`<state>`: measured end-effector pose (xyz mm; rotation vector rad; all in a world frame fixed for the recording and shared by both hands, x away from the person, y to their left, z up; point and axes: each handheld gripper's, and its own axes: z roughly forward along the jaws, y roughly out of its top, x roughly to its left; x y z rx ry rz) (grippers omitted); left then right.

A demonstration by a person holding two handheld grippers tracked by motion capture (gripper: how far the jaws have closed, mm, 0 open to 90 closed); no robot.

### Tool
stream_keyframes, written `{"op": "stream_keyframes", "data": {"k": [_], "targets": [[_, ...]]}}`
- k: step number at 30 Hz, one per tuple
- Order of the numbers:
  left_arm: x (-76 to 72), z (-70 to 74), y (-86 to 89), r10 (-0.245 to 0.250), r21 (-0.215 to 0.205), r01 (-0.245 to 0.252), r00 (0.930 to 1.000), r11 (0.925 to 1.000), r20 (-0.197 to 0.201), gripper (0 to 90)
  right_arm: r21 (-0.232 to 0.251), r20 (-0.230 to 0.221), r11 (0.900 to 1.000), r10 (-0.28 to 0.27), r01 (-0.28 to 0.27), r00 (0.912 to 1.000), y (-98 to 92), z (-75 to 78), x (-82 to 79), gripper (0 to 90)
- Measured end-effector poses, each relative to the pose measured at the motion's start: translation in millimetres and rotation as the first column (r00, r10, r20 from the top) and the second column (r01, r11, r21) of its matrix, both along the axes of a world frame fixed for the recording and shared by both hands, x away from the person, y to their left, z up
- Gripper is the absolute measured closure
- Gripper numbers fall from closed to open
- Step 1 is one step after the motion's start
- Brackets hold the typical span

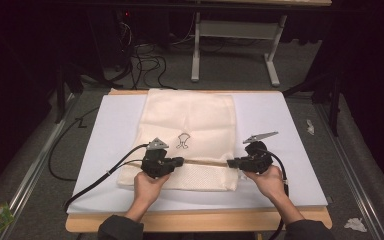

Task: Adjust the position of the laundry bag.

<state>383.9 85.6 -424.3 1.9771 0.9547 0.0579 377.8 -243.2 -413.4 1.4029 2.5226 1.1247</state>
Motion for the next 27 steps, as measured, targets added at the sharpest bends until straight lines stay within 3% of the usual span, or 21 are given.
{"op": "stream_keyframes", "data": {"k": [18,27], "targets": [[-0.4,4.8,9.6,0.038,0.028,-0.039,0.9982,0.9988,0.046,87.4,-0.019,0.02,1.0,0.001,0.0,0.9998,3.4,3.5,1.4,85.7],[0.9,9.4,23.2,0.067,0.016,-0.068,0.9965,0.9976,0.051,87.4,-0.023,0.026,1.0,-0.009,0.01,0.9996,1.0,3.8,1.6,85.7]]}}
